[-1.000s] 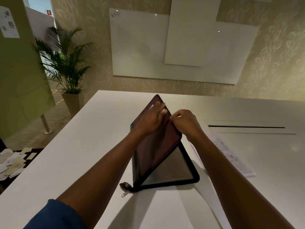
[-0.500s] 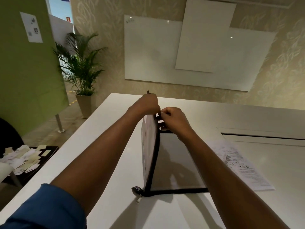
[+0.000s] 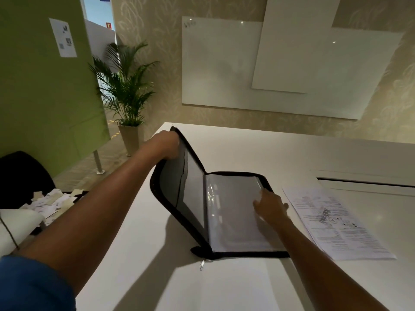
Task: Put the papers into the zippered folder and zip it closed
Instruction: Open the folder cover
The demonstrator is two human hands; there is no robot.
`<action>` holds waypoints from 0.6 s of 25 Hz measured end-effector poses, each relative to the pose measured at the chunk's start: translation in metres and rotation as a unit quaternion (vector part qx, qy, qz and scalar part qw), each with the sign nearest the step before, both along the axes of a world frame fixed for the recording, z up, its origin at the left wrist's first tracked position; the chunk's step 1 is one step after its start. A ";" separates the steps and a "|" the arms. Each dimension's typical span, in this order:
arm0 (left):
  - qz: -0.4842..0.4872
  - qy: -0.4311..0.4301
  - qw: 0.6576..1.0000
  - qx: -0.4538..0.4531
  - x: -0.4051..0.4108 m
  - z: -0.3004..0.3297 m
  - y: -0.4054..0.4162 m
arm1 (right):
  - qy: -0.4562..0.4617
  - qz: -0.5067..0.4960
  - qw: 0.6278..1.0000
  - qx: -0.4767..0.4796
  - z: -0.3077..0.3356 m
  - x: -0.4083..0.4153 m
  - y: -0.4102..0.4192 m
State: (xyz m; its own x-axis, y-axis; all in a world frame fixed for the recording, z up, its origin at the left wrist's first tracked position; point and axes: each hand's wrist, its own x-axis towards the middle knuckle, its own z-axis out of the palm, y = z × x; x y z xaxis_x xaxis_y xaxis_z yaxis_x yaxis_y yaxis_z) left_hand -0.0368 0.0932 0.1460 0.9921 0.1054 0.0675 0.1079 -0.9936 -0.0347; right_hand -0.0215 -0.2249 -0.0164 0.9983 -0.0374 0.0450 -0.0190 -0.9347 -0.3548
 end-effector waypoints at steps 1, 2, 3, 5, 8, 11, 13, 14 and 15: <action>0.007 0.001 1.000 -0.002 -0.001 -0.006 0.009 | 0.006 -0.010 0.999 -0.033 -0.013 0.000 -0.006; 0.014 0.006 1.000 -0.001 -0.001 -0.013 0.017 | 0.014 -0.014 0.998 -0.052 -0.023 -0.001 -0.011; 0.021 0.014 1.000 -0.003 -0.002 -0.021 0.026 | 0.024 -0.016 0.998 -0.055 -0.031 -0.002 -0.014; 0.033 0.023 0.999 -0.013 -0.002 -0.040 0.041 | 0.040 -0.015 0.998 -0.045 -0.044 -0.005 -0.020; 0.052 0.028 0.997 -0.042 -0.002 -0.075 0.060 | 0.020 -0.011 0.998 -0.057 -0.058 -0.010 -0.026; 0.061 0.039 0.995 -0.075 -0.002 -0.114 0.075 | -0.003 -0.015 0.998 -0.059 -0.063 -0.016 -0.029; 0.065 0.035 0.993 -0.097 -0.002 -0.136 0.083 | -0.011 -0.021 0.998 -0.061 -0.065 -0.019 -0.030; 0.066 0.030 0.991 -0.109 -0.002 -0.146 0.087 | -0.013 -0.024 0.998 -0.060 -0.066 -0.021 -0.030; 0.066 0.025 0.990 -0.121 -0.001 -0.155 0.090 | -0.013 -0.026 0.998 -0.059 -0.066 -0.022 -0.031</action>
